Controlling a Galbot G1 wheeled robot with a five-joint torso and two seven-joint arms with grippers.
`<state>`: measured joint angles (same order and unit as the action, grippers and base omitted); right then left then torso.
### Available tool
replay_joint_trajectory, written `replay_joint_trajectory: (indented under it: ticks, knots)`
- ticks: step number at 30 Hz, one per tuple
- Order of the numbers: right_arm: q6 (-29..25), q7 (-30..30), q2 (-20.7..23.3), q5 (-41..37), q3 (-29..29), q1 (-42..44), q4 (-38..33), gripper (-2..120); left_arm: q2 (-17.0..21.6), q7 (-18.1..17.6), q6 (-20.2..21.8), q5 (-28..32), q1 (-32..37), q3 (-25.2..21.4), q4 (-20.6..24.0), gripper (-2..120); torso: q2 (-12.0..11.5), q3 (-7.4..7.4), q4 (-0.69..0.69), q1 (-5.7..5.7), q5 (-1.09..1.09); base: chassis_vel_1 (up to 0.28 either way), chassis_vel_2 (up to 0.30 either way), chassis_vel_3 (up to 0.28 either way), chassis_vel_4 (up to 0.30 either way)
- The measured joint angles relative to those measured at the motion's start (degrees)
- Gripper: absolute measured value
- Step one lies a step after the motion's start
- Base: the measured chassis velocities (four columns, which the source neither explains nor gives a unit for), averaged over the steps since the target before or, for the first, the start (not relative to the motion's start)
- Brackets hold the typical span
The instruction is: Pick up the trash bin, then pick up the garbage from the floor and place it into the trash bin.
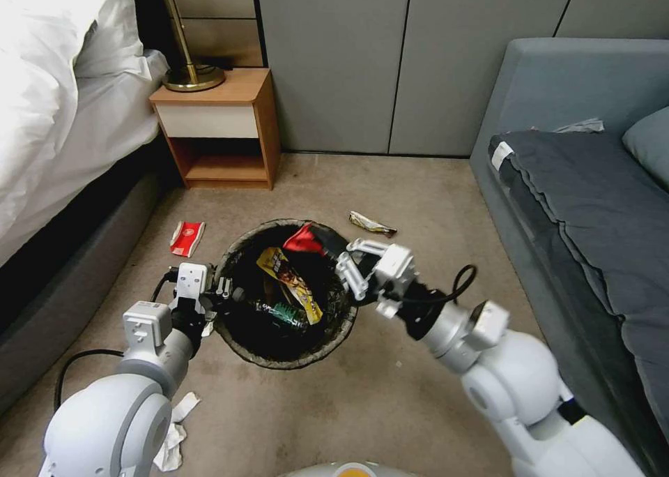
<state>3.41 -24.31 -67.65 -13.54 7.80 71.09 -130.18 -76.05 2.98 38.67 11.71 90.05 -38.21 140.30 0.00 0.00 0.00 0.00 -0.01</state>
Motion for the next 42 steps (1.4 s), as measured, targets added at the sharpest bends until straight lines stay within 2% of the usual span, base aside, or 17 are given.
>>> replay_joint_trajectory:
  ticks: [17,20,21,25,26,28,29,32,33,35,36,38,39,42]
  knots:
    - [-1.53,0.37,-2.21,9.15,-5.78,0.05,5.55,0,-0.11,0.00,0.09,-0.06,0.02,0.04,0.51,1,0.00,0.00,0.00,0.00,0.01,0.000,0.000,0.000,0.000]
    - [-1.51,1.03,-2.47,9.60,-6.01,0.06,5.76,15,-0.09,0.00,0.10,-0.05,0.07,-0.05,0.57,1,0.00,0.00,0.00,0.00,0.01,0.000,0.000,0.000,0.000]
    - [-1.51,1.03,-2.47,9.60,-6.01,0.06,5.76,15,-0.09,0.00,0.10,-0.05,0.07,-0.05,0.57,1,0.00,0.00,0.00,0.00,0.01,0.000,0.000,0.000,0.000]
    - [-1.56,1.46,-2.85,10.52,-5.84,0.40,5.73,32,-0.10,0.01,0.11,-0.04,-0.11,0.05,0.57,1,0.00,0.00,0.00,0.00,0.00,0.000,0.000,0.000,0.000]
    - [-1.56,1.46,-2.85,10.52,-5.84,0.40,5.73,32,-0.10,0.01,0.11,-0.04,-0.11,0.05,0.57,1,0.00,0.00,0.00,0.00,0.00,0.000,0.000,0.000,0.000]
    - [-2.17,1.46,-3.32,10.85,-5.43,0.97,5.53,42,0.00,0.05,0.19,-0.04,-0.52,0.16,0.41,1,0.00,0.00,0.00,0.00,0.01,0.000,0.000,0.000,0.000]
    - [-2.17,1.46,-3.32,10.85,-5.43,0.97,5.53,42,0.00,0.05,0.19,-0.04,-0.52,0.16,0.41,1,0.00,0.00,0.00,0.00,0.01,0.000,0.000,0.000,0.000]
    - [-2.75,1.55,-3.73,10.86,-5.22,0.93,5.49,58,0.29,0.05,0.54,-0.04,-0.93,0.03,0.10,1,0.00,0.00,-0.01,0.00,0.00,0.000,0.000,0.000,0.000]
    - [-2.75,1.55,-3.73,10.86,-5.22,0.93,5.49,58,0.29,0.05,0.54,-0.04,-0.93,0.03,0.10,1,0.00,0.00,-0.01,0.00,0.00,0.000,0.000,0.000,0.000]
    - [-2.49,1.63,-3.59,10.48,-5.23,-0.06,5.27,68,0.34,0.05,0.68,-0.04,-0.83,0.00,0.20,1,0.00,0.00,0.00,0.00,0.01,0.000,0.000,0.000,0.000]
    - [-2.49,1.63,-3.59,10.48,-5.23,-0.06,5.27,68,0.34,0.05,0.68,-0.04,-0.83,0.00,0.20,1,0.00,0.00,0.00,0.00,0.01,0.000,0.000,0.000,0.000]
    - [-1.92,1.66,-3.11,9.61,-4.84,-1.07,4.96,78,0.35,0.05,0.73,-0.02,-0.79,-0.05,0.37,1,0.00,0.00,0.00,0.00,0.01,0.000,0.000,0.000,0.000]
    - [-1.92,1.66,-3.11,9.61,-4.84,-1.07,4.96,78,0.35,0.05,0.73,-0.02,-0.79,-0.05,0.37,1,0.00,0.00,0.00,0.00,0.01,0.000,0.000,0.000,0.000]
    - [-0.87,2.00,-2.73,7.86,-3.48,-1.45,3.38,94,0.92,0.05,0.76,0.30,-0.94,-0.61,0.38,1,0.00,0.00,0.00,0.00,0.01,0.000,0.000,0.000,0.000]
